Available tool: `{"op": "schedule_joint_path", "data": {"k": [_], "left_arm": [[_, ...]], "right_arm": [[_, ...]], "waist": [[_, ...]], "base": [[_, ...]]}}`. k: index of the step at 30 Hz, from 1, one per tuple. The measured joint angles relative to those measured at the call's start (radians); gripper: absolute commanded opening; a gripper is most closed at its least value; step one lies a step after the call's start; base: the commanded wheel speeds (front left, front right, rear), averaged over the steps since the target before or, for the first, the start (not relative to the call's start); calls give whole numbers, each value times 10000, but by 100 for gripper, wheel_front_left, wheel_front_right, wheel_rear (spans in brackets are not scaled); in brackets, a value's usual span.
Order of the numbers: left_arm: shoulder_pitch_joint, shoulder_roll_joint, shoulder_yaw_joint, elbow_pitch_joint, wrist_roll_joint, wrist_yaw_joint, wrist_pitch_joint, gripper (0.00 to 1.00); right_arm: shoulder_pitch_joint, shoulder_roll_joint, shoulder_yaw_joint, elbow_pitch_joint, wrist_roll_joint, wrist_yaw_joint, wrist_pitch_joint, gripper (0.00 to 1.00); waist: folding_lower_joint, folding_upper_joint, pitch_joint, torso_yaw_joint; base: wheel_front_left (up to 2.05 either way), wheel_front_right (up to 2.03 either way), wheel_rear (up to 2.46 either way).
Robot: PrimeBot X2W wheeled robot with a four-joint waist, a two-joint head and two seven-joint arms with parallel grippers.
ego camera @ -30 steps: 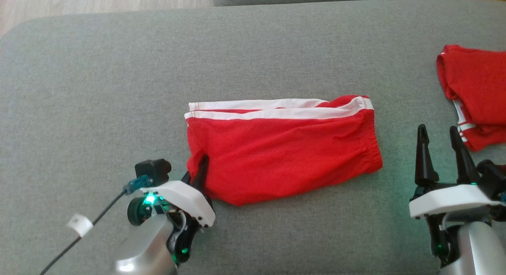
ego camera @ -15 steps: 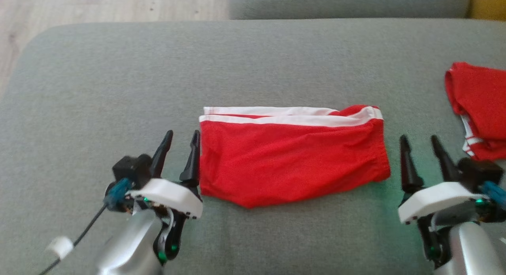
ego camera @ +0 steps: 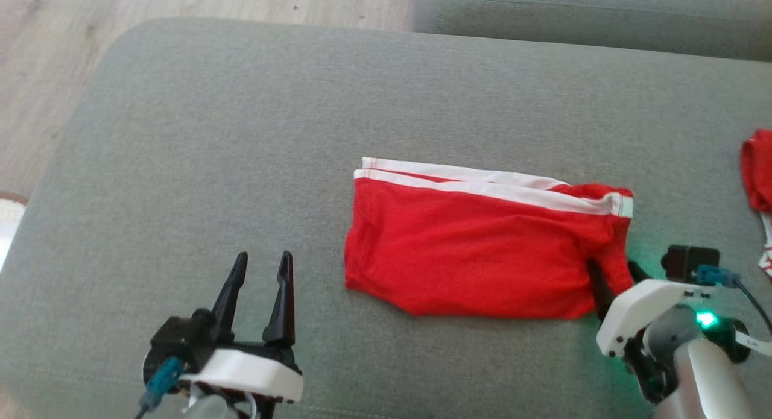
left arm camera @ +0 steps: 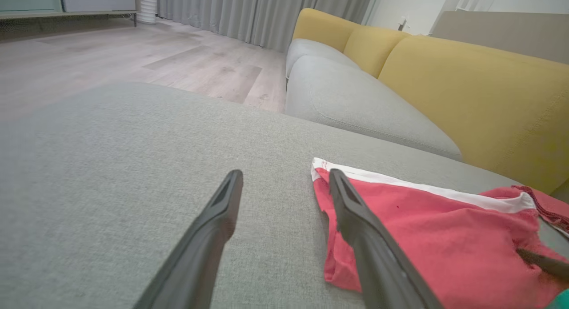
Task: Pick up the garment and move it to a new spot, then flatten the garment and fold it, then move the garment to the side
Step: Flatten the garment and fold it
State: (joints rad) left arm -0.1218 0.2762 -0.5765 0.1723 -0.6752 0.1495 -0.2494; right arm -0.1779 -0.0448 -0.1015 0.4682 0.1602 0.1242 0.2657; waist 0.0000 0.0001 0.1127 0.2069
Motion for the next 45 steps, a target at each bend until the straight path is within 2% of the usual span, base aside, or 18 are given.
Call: {"op": "schedule_joint_path", "data": {"k": [1, 4, 5, 6, 7, 8, 14, 21, 24, 27, 30, 35, 39, 45], "left_arm": [[97, 13, 36, -155, 61, 63, 0, 100], [254, 61, 104, -416, 224, 180, 0, 100], [294, 82, 123, -477, 261, 190, 0, 100], [318, 107, 148, -516, 268, 201, 0, 100], [337, 130, 178, -548, 268, 272, 0, 100], [371, 153, 203, -585, 270, 280, 0, 100], [502, 198, 203, -782, 339, 366, 0, 100], [596, 196, 130, -802, 328, 362, 2, 100], [743, 196, 36, -780, 324, 362, 15, 100], [821, 198, -6, -779, 324, 366, 21, 100], [835, 201, -23, -784, 324, 401, 92, 100], [835, 199, -63, -809, 324, 458, 148, 100], [833, 196, -94, -832, 324, 458, 196, 100], [824, 128, -132, -830, 322, 454, 196, 100]], "right_arm": [[0, 0, -46, 125, 73, 0, 104, 100], [-65, -38, -174, 311, 207, 0, 205, 46], [-109, -59, -186, 393, 244, 0, 205, 39], [-181, -71, -180, 495, 249, 0, 205, 25], [-224, -73, -171, 562, 249, 0, 201, 16], [-256, -73, -153, 610, 274, 0, 157, 0], [-364, -115, -46, 656, 784, 0, 79, 0], [18, -1005, -608, -286, 1248, 0, 562, 0], [598, -978, -673, -709, 1438, 0, 761, 0], [1011, -669, -520, -1292, 1973, 0, 932, 0], [1084, -291, 10, -2151, 2709, -2, 1055, 0], [1082, -134, 1221, -3114, 3062, -2, 1137, 0], [1043, -54, 2082, -3014, 3022, -2, 1126, 0], [522, -52, 3114, -2034, 3173, -2, 865, 0]], "waist": [[0, 0, 2, 55], [-1, 0, -31, 161], [-1, 0, -50, 173], [-1, 0, -69, 170], [-1, 0, -85, 148], [0, 0, -108, 120], [0, 0, -343, -135], [0, 0, -615, -295], [0, 0, -697, -312], [0, 0, -780, -303], [0, 0, -884, -257], [-1, 0, -992, -61], [0, 0, -959, 135], [0, 0, -844, 463]], "base": [[0, 0, 0], [0, 0, 0], [0, 0, 0], [0, 0, 0], [0, 0, 0], [0, 0, 0], [0, 0, 0], [0, 0, 0], [0, 0, 0], [0, 0, 0], [0, 0, 0], [0, 0, 0], [0, 0, 0], [0, 0, 0]]}}
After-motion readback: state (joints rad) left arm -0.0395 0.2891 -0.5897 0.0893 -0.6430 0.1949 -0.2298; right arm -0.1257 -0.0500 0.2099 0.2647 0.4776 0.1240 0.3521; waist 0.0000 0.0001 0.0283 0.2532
